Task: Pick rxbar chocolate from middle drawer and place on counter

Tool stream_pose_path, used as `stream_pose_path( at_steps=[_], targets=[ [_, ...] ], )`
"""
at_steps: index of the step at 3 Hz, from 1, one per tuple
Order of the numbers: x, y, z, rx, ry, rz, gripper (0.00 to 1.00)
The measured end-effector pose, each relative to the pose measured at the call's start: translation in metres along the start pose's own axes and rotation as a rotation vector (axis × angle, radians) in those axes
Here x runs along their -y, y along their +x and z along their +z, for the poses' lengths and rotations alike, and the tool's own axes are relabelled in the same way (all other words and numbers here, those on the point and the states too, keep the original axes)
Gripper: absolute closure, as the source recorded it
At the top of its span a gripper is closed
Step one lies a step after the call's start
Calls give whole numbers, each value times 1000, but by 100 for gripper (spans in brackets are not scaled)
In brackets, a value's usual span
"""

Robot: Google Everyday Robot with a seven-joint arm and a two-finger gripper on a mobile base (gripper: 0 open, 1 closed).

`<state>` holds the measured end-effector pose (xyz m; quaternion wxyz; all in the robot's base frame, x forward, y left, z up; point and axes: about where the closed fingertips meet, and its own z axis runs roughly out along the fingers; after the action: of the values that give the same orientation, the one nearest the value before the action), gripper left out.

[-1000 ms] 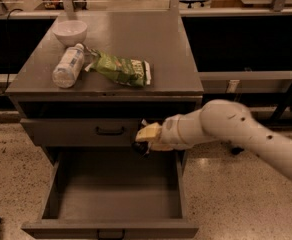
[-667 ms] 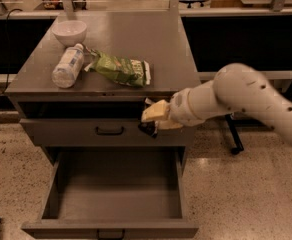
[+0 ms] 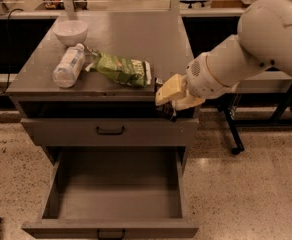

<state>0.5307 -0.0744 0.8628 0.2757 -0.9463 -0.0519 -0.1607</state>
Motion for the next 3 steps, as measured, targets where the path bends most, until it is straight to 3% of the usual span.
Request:
stream_pose_path(
  at_steps=[1,2,3],
  targets=[
    [-9,33,-7,-11,-86,51,100],
    [-26,81,6,-17,-179,138,100],
    [-22,130,38,-19,-265,178,86]
  ],
)
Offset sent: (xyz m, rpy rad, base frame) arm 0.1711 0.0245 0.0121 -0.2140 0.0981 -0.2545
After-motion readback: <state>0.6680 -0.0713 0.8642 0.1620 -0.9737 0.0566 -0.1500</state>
